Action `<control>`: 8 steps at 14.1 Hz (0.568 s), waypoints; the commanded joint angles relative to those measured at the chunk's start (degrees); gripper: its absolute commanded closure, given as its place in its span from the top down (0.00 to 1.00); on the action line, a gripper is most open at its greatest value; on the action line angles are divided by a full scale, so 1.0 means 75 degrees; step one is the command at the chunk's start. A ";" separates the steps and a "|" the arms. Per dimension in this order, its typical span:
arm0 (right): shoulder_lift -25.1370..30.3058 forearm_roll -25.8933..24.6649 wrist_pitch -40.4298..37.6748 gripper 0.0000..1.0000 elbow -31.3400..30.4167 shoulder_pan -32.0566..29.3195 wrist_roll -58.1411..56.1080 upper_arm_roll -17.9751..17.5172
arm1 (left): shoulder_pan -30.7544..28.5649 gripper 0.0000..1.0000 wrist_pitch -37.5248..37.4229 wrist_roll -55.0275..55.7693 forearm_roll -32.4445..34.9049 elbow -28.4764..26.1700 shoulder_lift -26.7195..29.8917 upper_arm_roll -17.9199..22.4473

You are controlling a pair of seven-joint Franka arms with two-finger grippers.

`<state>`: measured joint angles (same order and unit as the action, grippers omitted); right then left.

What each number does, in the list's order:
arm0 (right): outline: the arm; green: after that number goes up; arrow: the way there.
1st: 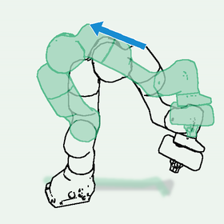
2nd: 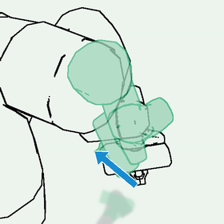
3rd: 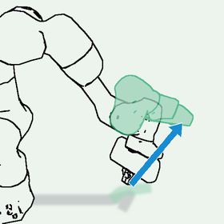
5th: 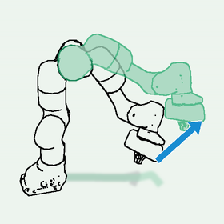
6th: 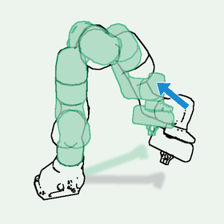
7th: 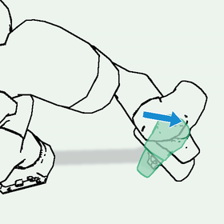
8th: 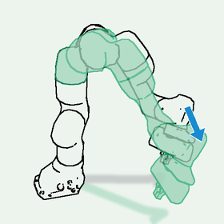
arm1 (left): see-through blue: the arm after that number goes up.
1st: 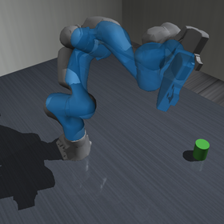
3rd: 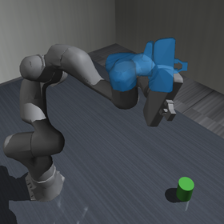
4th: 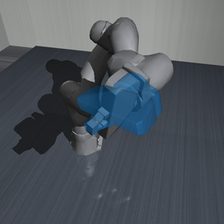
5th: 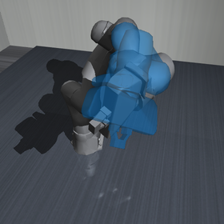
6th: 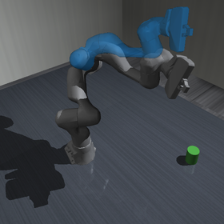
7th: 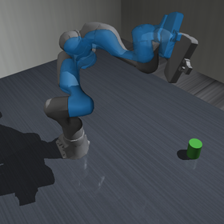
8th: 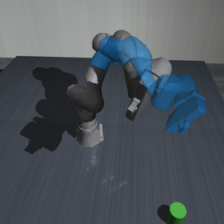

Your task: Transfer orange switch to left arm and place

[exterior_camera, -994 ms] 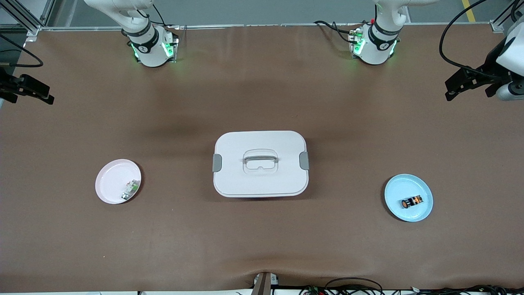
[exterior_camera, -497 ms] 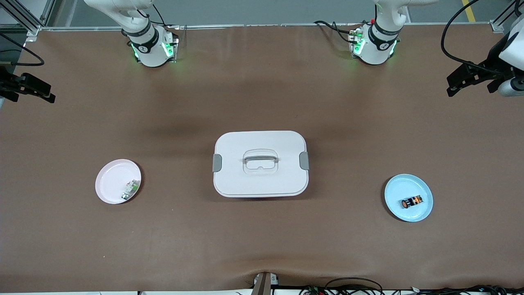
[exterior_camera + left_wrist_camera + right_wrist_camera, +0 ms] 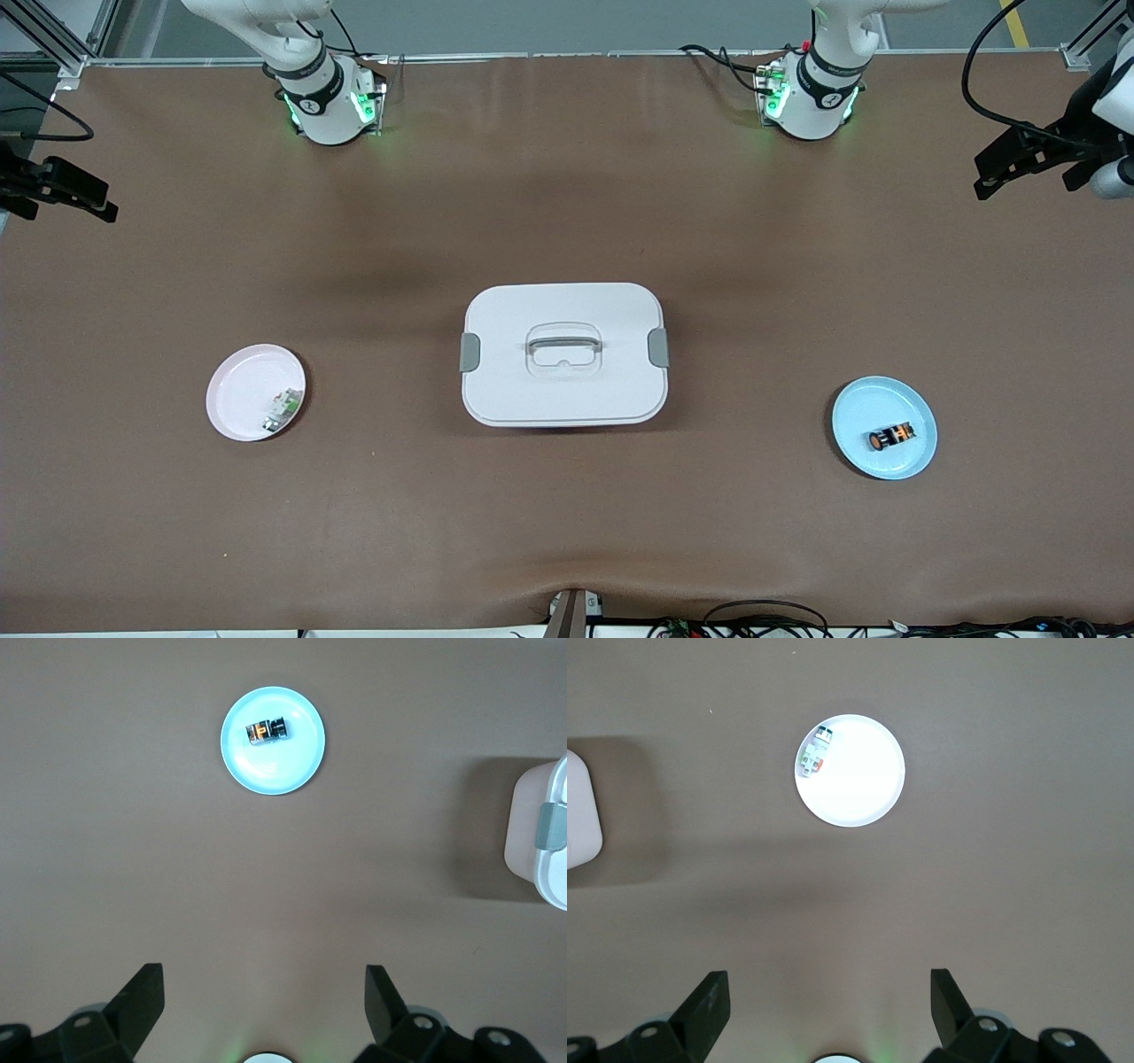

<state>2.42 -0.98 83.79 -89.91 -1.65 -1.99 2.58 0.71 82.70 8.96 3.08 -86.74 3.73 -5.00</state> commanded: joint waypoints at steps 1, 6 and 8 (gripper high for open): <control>-0.0065 -0.0034 -0.0121 1.00 0.0176 0.0080 0.0019 0.0055 | 0.0010 1.00 -0.0186 -0.0140 -0.0117 0.0186 -0.0052 0.0081; -0.0147 -0.0034 -0.0110 1.00 0.0176 0.0091 0.0043 0.0055 | 0.0022 1.00 -0.0198 -0.0140 -0.0117 0.0175 -0.0052 0.0081; -0.0147 -0.0034 -0.0110 1.00 0.0210 0.0080 0.0031 0.0055 | 0.0022 1.00 -0.0268 -0.0140 -0.0141 0.0175 -0.0052 0.0081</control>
<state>2.00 -0.98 83.79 -89.90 -1.65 -1.99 2.58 0.69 82.25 8.96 3.07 -86.74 3.71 -4.94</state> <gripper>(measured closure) 0.000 0.000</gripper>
